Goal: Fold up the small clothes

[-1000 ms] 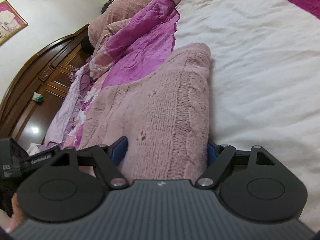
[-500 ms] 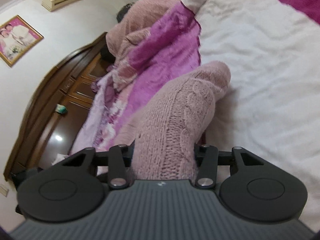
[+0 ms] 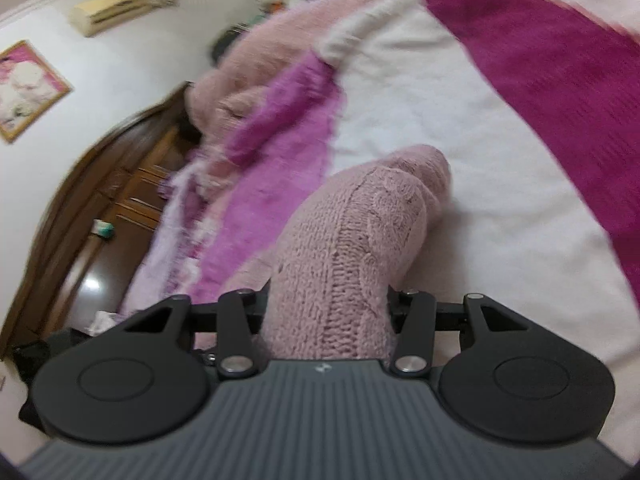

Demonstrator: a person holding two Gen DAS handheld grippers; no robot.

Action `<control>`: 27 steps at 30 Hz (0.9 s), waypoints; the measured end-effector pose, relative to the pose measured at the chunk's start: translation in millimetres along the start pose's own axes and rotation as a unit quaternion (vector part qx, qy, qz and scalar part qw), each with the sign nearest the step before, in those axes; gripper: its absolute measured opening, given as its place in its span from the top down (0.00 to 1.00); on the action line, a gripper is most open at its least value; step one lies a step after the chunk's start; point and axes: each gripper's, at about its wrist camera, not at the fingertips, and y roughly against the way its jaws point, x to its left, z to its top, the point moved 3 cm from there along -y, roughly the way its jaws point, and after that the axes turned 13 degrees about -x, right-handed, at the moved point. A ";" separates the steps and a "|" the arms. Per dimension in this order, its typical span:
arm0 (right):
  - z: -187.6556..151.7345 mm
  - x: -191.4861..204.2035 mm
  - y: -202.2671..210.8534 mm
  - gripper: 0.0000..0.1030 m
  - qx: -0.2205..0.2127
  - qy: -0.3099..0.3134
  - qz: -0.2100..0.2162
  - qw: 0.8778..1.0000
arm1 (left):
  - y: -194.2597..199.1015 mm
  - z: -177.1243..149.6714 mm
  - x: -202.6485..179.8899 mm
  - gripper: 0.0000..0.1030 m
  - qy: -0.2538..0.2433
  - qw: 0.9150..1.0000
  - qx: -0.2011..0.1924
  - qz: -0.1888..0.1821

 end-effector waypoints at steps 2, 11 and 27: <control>-11.1 -18.3 -0.6 0.53 0.012 -0.009 -0.017 1.000 | -8.4 -12.7 -3.8 0.54 -0.032 0.999 0.013 0.022; -29.7 -33.6 6.2 0.40 0.020 0.012 -0.028 0.999 | -5.4 -20.4 7.2 0.49 -0.053 0.997 0.034 0.047; 29.7 -58.3 -52.2 0.31 0.017 0.015 -0.017 1.000 | -45.6 46.5 23.3 0.32 0.002 0.996 0.007 0.085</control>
